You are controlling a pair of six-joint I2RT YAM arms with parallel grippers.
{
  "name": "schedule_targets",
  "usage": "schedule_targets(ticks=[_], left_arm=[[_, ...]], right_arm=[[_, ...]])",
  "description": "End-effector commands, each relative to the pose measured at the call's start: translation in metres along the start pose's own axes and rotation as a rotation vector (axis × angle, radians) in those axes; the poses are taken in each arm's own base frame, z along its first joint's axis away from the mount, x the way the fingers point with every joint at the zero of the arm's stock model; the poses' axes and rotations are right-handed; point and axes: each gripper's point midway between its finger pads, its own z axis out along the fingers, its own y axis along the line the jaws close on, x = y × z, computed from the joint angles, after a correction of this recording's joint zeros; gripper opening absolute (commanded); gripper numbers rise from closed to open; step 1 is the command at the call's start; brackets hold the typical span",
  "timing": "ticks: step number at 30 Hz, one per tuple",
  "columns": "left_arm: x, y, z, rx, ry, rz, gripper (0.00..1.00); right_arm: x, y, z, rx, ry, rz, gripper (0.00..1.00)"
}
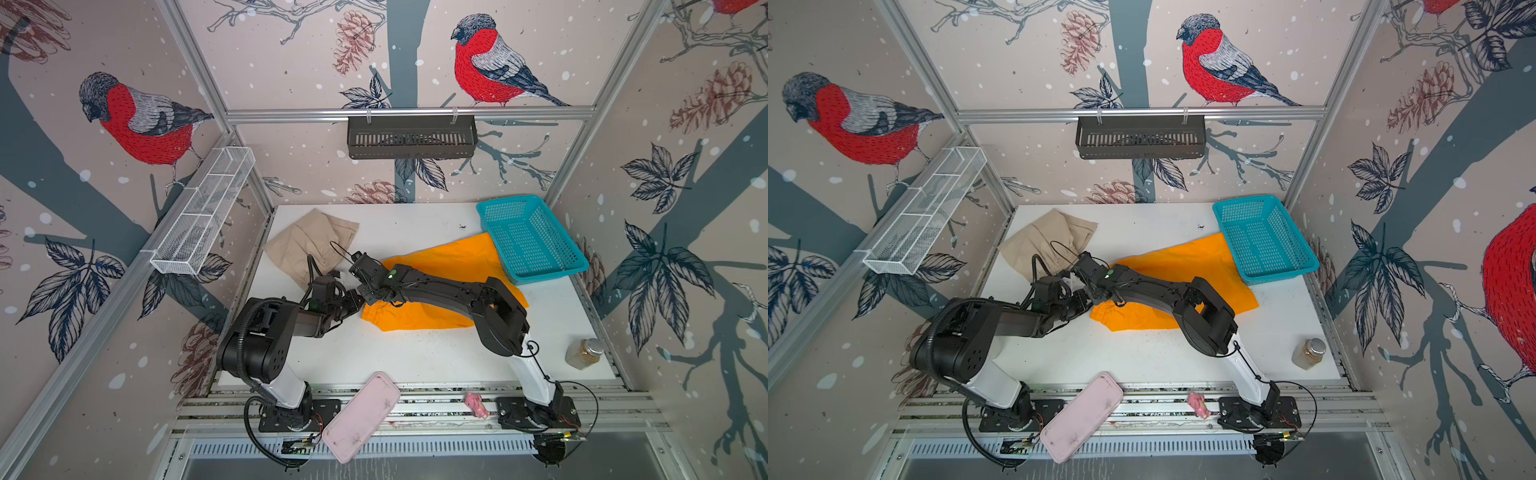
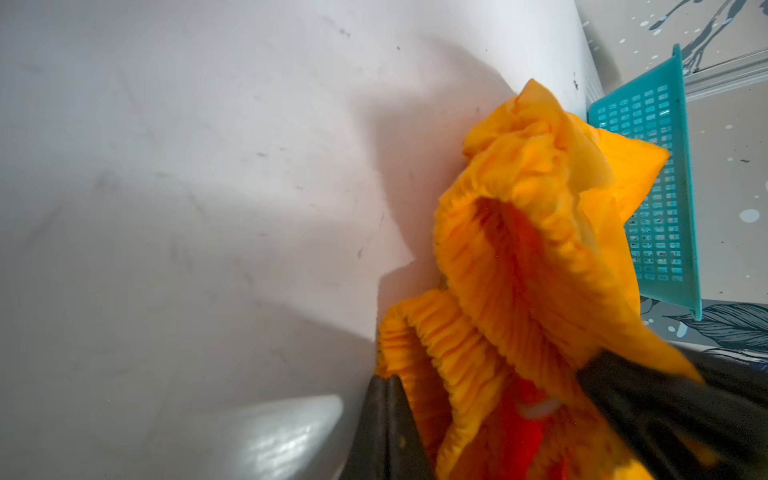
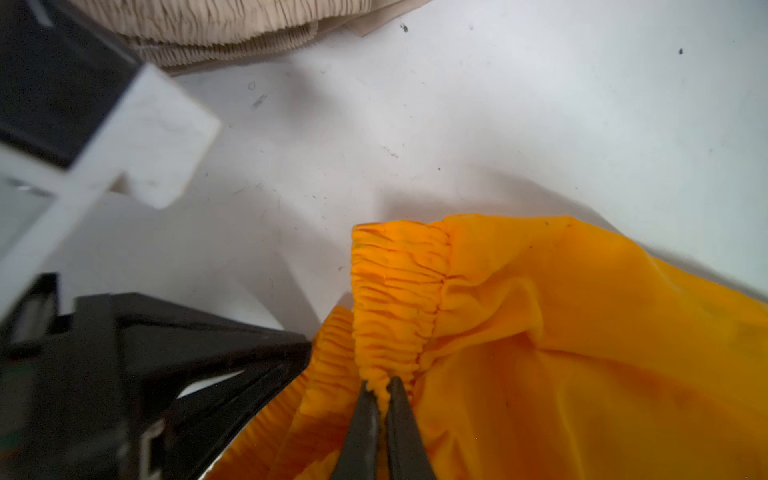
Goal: Fold and stack the shorts
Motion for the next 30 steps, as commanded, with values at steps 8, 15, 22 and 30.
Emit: schedule_targets(ticks=[8, 15, 22, 30], left_arm=[[0.024, 0.036, 0.003, -0.162, 0.09, -0.075, 0.0], [0.022, 0.048, -0.002, -0.21, 0.082, -0.07, 0.0], [0.009, 0.049, -0.009, -0.218, 0.05, -0.046, 0.0], [-0.007, 0.04, -0.021, -0.23, 0.009, -0.017, 0.0]], right_arm=[[-0.01, 0.004, -0.033, -0.091, -0.02, 0.049, 0.01], [0.004, 0.009, -0.044, -0.133, 0.055, 0.056, 0.01], [0.019, 0.027, -0.02, -0.194, 0.101, 0.068, 0.3], [-0.028, 0.026, -0.034, -0.27, -0.091, 0.096, 0.73]])
